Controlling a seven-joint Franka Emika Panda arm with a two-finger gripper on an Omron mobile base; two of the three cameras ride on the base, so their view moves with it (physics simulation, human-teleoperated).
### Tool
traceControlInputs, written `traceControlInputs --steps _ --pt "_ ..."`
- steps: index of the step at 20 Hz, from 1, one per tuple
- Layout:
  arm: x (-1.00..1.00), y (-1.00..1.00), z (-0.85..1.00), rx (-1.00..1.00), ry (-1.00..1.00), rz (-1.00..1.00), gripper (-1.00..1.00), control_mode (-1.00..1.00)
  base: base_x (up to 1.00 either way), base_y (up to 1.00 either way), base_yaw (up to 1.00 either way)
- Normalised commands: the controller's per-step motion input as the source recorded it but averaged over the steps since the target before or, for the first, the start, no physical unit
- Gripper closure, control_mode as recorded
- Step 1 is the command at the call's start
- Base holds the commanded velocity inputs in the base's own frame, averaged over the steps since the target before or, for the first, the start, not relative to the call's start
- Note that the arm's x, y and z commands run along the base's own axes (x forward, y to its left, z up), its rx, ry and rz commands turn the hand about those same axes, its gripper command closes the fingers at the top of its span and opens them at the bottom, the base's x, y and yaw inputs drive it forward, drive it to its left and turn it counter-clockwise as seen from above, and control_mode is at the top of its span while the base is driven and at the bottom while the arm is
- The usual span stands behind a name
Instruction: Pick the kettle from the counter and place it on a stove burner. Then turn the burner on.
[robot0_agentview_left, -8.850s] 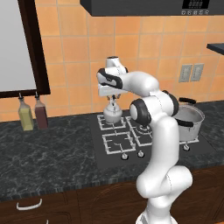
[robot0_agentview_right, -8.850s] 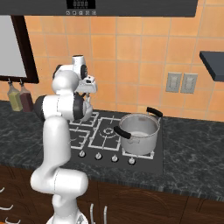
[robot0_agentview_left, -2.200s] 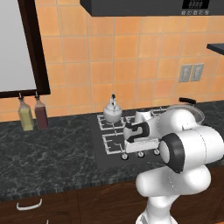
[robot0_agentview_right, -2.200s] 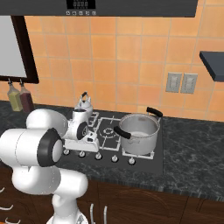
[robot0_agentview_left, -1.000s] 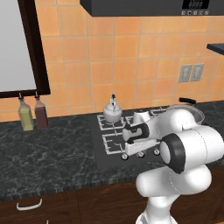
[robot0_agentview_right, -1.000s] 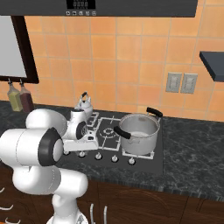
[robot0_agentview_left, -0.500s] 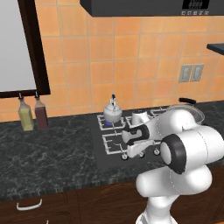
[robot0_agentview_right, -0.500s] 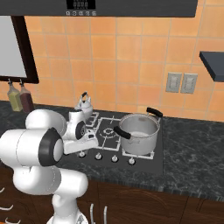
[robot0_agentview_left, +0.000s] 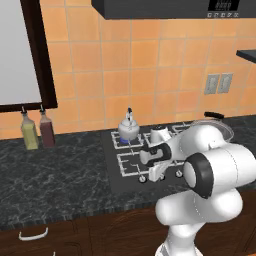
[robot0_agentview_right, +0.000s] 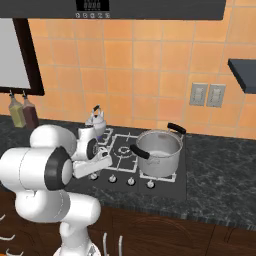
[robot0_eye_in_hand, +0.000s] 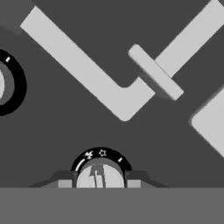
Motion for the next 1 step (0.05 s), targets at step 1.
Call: traceControlInputs --steps 1 --pt "0.00 0.00 -0.19 0.00 0.05 0.25 1.00 -1.00 0.00 0.00 0.00"
